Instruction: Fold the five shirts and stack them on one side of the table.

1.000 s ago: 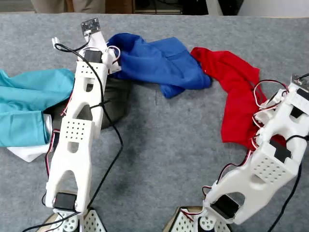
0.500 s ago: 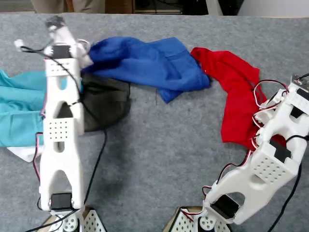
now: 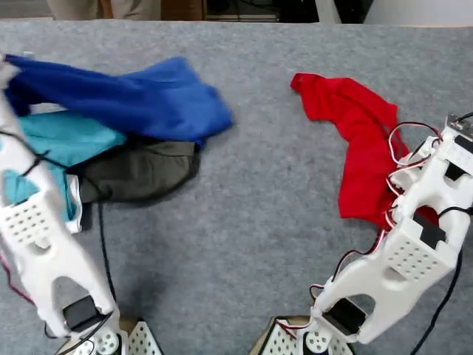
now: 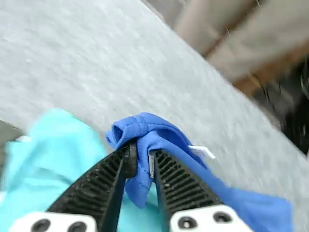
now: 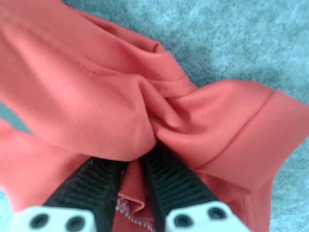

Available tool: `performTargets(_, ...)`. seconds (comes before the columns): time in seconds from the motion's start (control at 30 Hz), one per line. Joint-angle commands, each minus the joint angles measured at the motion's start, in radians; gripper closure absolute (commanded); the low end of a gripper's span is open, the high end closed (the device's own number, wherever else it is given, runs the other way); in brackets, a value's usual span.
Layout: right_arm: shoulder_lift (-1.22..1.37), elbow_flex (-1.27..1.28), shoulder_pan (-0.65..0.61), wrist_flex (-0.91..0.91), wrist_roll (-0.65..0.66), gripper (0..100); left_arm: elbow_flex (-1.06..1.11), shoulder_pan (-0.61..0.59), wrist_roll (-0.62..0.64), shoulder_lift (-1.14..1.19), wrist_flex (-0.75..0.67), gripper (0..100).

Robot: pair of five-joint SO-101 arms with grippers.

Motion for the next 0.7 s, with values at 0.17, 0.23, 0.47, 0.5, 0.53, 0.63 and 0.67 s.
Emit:
performTargets(0.17,-0.002,0.002,0.004,-0.025,-0.011,99.4,-0.051,-0.206,-0.002,-0.237,0.006,98)
performTargets(0.23,-0.002,0.002,-0.002,-0.025,-0.011,99.4,-0.049,-0.221,-0.002,-0.289,0.006,98)
performTargets(0.47,-0.002,0.002,-0.004,-0.025,-0.011,99.4,-0.043,-0.124,-0.008,-0.400,0.193,98)
performTargets(0.5,-0.002,0.002,-0.004,-0.025,-0.011,99.4,-0.040,-0.100,-0.009,-0.395,0.226,98)
performTargets(0.53,-0.002,0.002,-0.004,-0.025,-0.011,99.4,-0.018,-0.080,-0.008,-0.384,0.224,98)
performTargets(0.63,-0.002,0.002,-0.004,-0.025,-0.011,99.4,0.104,-0.035,-0.008,-0.358,0.221,97)
performTargets(0.67,-0.002,0.002,-0.004,-0.025,-0.011,99.4,0.158,-0.021,-0.008,-0.348,0.221,95)
